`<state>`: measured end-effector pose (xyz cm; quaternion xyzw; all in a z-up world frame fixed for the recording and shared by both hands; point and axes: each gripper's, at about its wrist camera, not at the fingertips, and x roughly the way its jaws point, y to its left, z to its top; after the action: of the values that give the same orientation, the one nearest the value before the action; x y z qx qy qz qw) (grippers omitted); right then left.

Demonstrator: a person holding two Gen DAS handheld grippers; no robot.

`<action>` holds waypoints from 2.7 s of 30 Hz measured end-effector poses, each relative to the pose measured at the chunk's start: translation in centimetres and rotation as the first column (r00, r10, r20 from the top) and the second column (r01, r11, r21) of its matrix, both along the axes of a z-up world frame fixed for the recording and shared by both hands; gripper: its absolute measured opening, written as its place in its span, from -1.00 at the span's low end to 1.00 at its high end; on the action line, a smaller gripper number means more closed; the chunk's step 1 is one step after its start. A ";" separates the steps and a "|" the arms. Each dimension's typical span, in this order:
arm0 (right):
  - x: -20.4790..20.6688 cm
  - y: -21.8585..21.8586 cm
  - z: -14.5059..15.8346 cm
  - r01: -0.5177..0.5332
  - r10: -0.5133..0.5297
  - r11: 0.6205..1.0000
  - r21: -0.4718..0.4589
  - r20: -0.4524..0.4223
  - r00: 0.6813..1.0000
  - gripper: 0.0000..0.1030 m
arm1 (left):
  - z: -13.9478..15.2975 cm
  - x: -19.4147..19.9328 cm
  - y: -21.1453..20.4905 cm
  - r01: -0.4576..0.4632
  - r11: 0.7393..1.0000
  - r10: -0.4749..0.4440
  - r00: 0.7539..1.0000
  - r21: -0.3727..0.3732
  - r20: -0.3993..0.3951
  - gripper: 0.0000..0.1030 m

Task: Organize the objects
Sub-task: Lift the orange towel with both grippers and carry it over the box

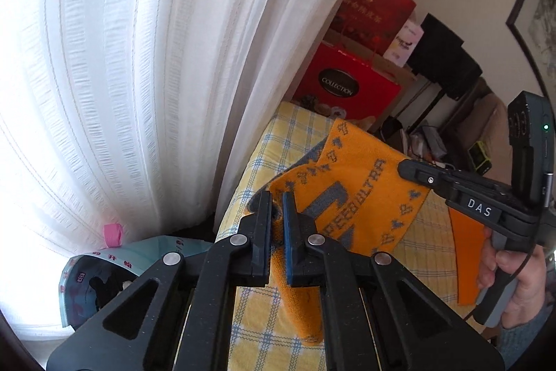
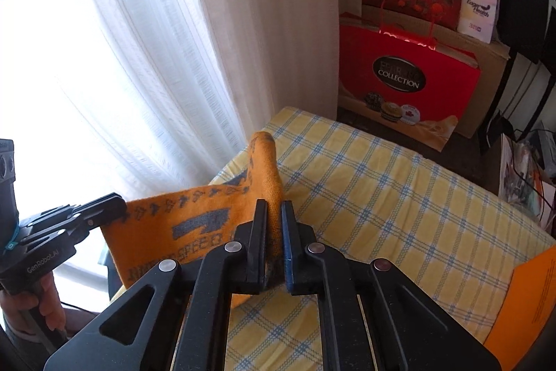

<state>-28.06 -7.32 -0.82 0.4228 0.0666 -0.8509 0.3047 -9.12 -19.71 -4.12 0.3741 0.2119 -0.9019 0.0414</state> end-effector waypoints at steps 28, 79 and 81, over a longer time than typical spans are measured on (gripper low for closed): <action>9.5 22.6 11.6 0.370 -0.381 0.924 -0.102 -0.144 0.913 -0.88 | 9.8 -4.8 20.5 0.451 0.892 -0.449 0.887 0.000 -0.107 -0.90; 17.2 40.5 0.3 0.746 -0.747 0.665 -0.042 -0.060 0.662 -0.43 | 4.1 -8.5 40.6 0.621 0.745 -0.630 0.775 -0.243 0.049 -0.62; 17.4 40.3 0.6 0.747 -0.748 0.663 -0.043 -0.077 0.659 -0.37 | 4.5 -8.0 40.1 0.613 0.756 -0.621 0.782 -0.229 0.045 -0.56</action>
<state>-10.69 33.02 -0.19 0.3736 -0.1027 -0.9190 -0.0730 -17.10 20.34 0.38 0.4003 -0.0291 -0.8895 -0.2183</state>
